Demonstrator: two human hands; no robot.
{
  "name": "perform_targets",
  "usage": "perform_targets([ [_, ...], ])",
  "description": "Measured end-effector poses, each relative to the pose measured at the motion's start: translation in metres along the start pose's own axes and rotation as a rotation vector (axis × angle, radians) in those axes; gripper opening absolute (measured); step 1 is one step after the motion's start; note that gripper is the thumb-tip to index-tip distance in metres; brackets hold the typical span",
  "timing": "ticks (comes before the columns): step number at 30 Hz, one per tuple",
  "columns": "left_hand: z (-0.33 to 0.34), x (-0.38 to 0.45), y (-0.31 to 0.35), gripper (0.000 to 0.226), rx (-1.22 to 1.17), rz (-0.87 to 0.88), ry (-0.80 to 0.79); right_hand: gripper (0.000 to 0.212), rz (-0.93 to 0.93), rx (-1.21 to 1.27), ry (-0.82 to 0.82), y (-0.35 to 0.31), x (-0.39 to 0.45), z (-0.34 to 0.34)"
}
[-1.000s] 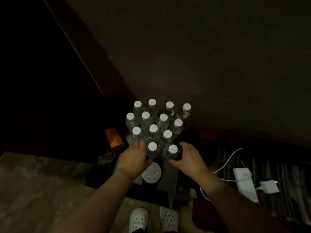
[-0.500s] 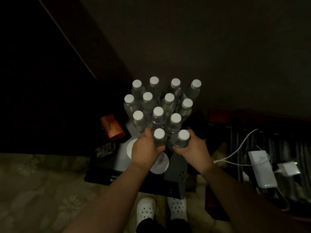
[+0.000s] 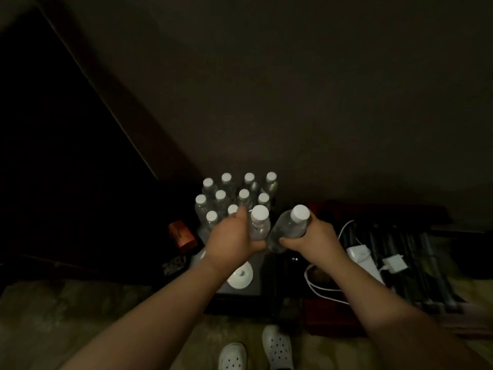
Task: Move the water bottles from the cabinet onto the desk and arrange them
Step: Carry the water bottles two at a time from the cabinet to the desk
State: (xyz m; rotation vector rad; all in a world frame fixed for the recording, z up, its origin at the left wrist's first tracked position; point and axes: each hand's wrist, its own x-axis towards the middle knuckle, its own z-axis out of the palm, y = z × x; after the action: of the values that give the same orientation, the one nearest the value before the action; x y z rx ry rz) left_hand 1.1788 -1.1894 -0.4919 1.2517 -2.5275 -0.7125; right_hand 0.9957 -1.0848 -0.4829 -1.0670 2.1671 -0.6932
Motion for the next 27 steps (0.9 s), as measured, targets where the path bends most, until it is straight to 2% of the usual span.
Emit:
perform_targets([
  [7, -0.098, 0.020, 0.145, 0.065, 0.063, 0.303, -0.055, 0.063, 0.033, 0.026, 0.134, -0.047, -0.085, -0.159],
  [13, -0.139, 0.012, 0.290, 0.067, -0.003, 0.491, -0.152, 0.048, 0.109, 0.067, 0.329, -0.035, -0.183, -0.278],
  [16, -0.143, -0.006, 0.362, 0.070, -0.064, 0.590, -0.215, 0.049, 0.163, 0.037, 0.405, -0.017, -0.237, -0.328],
  [22, -0.122, -0.054, 0.512, 0.069, -0.089, 0.846, -0.275, 0.036, 0.232, -0.043, 0.582, 0.043, -0.347, -0.433],
  [27, -0.088, -0.103, 0.647, 0.081, -0.148, 0.977, -0.364, 0.031, 0.229, -0.105, 0.687, 0.099, -0.441, -0.523],
])
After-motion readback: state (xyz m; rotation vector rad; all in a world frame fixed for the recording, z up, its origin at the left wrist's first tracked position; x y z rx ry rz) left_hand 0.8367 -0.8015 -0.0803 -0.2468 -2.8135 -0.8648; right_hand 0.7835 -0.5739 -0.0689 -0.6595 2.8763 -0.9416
